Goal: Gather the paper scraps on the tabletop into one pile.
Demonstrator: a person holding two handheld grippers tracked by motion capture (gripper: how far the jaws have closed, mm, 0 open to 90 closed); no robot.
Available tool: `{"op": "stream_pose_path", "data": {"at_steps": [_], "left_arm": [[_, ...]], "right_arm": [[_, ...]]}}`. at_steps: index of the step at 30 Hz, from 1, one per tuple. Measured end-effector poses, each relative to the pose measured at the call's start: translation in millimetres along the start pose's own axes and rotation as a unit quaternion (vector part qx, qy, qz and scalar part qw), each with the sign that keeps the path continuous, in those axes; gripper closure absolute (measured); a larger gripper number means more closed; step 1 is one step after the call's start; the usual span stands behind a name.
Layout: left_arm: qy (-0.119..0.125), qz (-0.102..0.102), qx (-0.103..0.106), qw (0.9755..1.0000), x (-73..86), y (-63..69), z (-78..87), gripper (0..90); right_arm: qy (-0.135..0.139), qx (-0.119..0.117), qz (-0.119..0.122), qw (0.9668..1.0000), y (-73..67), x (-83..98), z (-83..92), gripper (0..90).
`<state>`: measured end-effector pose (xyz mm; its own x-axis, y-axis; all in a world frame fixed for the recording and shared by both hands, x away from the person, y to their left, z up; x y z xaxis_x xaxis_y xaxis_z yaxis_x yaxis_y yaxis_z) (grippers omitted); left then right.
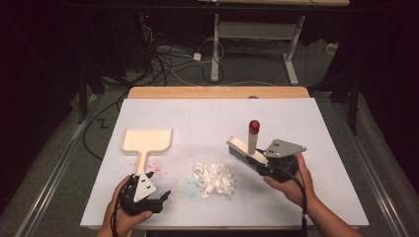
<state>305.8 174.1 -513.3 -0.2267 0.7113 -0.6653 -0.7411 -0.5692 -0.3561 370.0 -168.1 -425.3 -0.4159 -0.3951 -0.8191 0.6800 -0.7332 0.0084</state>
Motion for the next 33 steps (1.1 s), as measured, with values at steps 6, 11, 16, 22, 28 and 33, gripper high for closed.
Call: {"op": "stream_pose_path", "data": {"at_steps": [6,11,16,22,28,33], "left_arm": [[0.0,-0.009,-0.005,0.9999,-1.5,-0.2,-0.3,18.9],[-0.003,-0.016,-0.004,0.9999,-3.1,1.9,-1.3,18.9],[-0.007,-0.015,0.002,0.9999,-2.7,4.0,-2.2,18.9],[0.004,-0.014,0.003,0.9999,-7.5,4.2,-1.1,18.9],[0.006,-0.012,0.014,0.9998,-10.2,8.4,-2.9,18.9],[0.004,-0.018,0.013,0.9997,-10.6,8.2,-4.7,18.9]], "right_arm": [[-0.007,-0.01,-0.007,0.9999,20.4,15.4,29.3,68.0],[-0.034,-0.034,-0.007,0.9988,26.0,27.9,50.8,68.0],[-0.062,-0.066,-0.004,0.9958,26.3,39.6,63.3,68.0],[-0.111,-0.122,-0.007,0.9863,28.4,46.7,69.3,68.0],[-0.171,-0.141,-0.028,0.9748,43.1,54.8,50.2,68.0],[-0.179,-0.105,-0.032,0.9777,65.2,48.2,32.4,64.1]]}}
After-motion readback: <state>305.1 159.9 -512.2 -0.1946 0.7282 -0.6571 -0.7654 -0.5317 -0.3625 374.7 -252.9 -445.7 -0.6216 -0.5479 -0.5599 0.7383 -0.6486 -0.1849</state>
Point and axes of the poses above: each handheld gripper's, and its own axes: z roughly backward along the jaws, x roughly out of its underside, y roughly to its right, the point moved 6 cm from there along -z, roughly forward along the jaws, and after that the axes turned 13 degrees about -z, right-handed, at the moved point
